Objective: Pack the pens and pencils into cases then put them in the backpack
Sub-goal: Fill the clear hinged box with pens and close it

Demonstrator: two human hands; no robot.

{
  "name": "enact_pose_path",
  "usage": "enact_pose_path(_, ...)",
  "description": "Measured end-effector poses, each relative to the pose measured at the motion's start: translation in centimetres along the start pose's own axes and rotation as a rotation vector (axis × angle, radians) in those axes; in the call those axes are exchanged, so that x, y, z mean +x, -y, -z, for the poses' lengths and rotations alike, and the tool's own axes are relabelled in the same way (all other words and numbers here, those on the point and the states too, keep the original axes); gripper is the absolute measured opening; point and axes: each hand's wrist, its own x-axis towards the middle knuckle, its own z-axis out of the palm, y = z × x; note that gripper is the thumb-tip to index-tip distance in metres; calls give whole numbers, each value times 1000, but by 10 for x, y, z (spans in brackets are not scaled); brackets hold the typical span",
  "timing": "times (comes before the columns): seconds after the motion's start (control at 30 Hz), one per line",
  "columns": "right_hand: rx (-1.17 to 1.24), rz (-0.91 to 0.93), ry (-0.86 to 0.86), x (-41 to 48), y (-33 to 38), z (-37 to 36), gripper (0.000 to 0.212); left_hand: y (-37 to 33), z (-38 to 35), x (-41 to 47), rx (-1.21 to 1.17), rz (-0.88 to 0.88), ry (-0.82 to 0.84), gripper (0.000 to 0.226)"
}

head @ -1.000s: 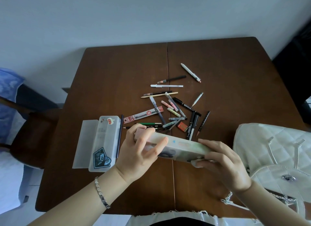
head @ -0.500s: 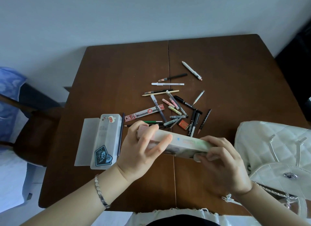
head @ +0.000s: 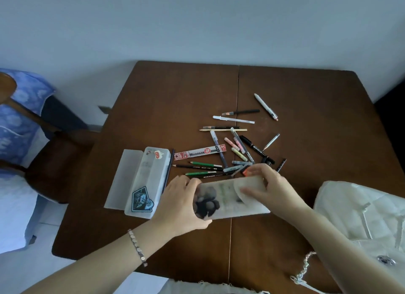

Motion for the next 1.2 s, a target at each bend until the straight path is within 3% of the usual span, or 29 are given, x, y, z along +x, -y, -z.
enact_pose_path(0.1,137,21,-304,5,19,-15,36,22,3,-1,-318,373,-57,76)
enact_pose_path(0.17,224,-83,-343,12,29,-31,29,41,9,2,-593,642,-121,69)
enact_pose_path(0.23,168,-179,-180,25,41,-59,23,67,16,4,-759,866,-202,66)
enact_pose_path(0.3,85,-207,-4,43,57,-95,25,93,26,2,-744,995,-227,66)
enact_pose_path(0.4,-16,-150,120,68,91,-149,43,124,31,-3,-663,1101,-217,73)
enact_pose_path(0.47,-84,-98,156,83,116,-188,57,143,34,-5,-614,1139,-218,79)
enact_pose_path(0.63,-692,143,260,101,133,-247,65,174,39,-6,-493,1143,-184,84)
enact_pose_path(0.87,-763,85,248,99,107,-241,36,187,31,2,-408,1001,-153,87)
enact_pose_path(1.07,-531,28,110,86,82,-216,51,167,24,9,-272,907,-134,85)
enact_pose_path(1.2,4,64,-108,60,74,-181,48,138,15,12,-99,838,-98,83)
